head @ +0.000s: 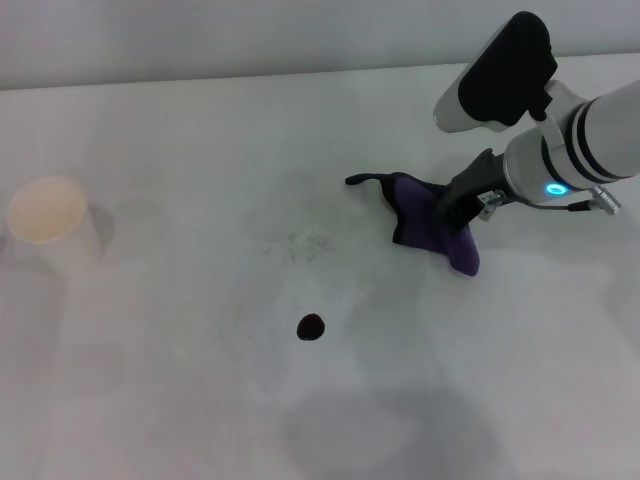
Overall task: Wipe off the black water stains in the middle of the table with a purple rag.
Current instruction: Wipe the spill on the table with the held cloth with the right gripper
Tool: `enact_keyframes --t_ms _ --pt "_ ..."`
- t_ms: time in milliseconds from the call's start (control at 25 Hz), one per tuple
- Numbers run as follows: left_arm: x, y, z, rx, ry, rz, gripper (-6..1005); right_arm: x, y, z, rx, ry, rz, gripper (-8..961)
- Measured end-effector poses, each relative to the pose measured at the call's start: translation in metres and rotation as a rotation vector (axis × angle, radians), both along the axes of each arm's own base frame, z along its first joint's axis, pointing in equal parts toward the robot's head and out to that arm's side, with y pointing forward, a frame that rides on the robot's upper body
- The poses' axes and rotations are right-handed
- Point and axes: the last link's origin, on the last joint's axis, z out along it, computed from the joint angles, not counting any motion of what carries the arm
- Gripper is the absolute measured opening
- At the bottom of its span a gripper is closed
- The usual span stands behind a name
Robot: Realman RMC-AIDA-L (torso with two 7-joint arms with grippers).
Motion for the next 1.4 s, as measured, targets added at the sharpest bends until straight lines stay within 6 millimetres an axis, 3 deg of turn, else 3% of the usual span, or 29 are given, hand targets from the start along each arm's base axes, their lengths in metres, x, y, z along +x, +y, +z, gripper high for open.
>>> enact_keyframes --t_ms 240,560,800,1160,1400 --pt "0.0 0.0 0.001 0.003 0.0 0.002 888 -0.004 0.001 0.0 -0.001 0.017 0.002 110" --pt "-0.001 0.0 0.001 0.005 0.0 0.003 889 -0.03 -0.012 -0.007 -0.139 0.13 0.066 84" --pt "0.001 0.002 0.0 0.001 0.001 -0.003 889 -0.048 -0.032 -0.028 -0.309 0.258 0.154 84" --pt "0.002 0.004 0.0 -0.003 0.001 -0.003 889 -0.039 -0.043 -0.073 -0.439 0.314 0.144 85" --pt "0.002 0.004 0.0 -0.003 0.001 -0.003 889 -0.038 -0.045 -0.084 -0.416 0.292 0.192 85"
